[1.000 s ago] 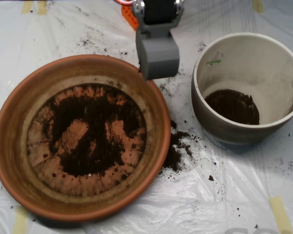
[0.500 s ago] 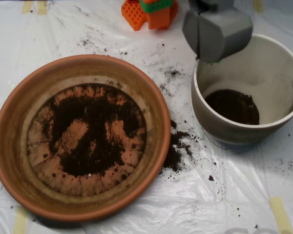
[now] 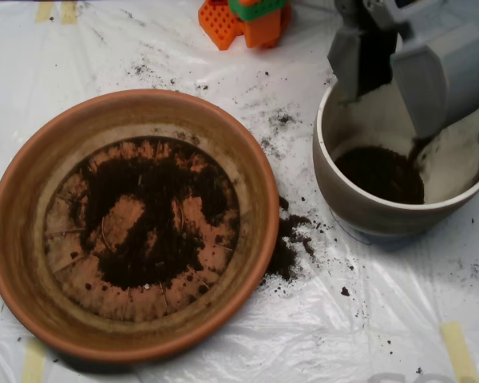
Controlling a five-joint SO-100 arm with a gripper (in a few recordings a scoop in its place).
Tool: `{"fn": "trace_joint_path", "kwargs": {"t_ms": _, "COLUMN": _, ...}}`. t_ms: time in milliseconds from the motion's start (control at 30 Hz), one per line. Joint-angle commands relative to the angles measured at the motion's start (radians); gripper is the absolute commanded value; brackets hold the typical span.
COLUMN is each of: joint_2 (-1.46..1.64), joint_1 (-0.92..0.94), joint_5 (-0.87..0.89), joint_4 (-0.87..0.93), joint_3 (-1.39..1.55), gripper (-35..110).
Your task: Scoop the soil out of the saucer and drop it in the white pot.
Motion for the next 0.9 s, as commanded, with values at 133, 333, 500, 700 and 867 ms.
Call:
{"fn": "trace_joint_path", "kwargs": {"t_ms": 133, "joint_2": 0.066, "joint_1": -0.015, "joint_5": -0.002, "joint_4": 0.009, "joint_3": 0.017, "gripper": 32}}
{"fn": "trace_joint_path", "kwargs": {"t_ms": 333, "joint_2": 0.087, "joint_1": -0.002, "joint_5": 0.023, "joint_4": 0.012, "joint_3": 0.026, "gripper": 31}}
{"fn": "trace_joint_path", "kwargs": {"t_ms": 500, "joint_2": 0.08, "joint_1": 0.097, "joint_5": 0.106, "joint_4": 0.025, "joint_3": -0.055, "gripper": 33}}
{"fn": "trace_joint_path", "kwargs": {"t_ms": 700, "joint_2": 0.106, "joint_1": 0.282, "joint_5": 0.196, "joint_4": -0.009, "joint_3": -0.052, "gripper": 39}}
{"fn": "trace_joint_path", "kwargs": {"t_ms": 867, "joint_2": 0.112, "joint_1": 0.448, "joint_5": 0.206, "joint_4": -0.032, "joint_3": 0.009, "gripper": 40}}
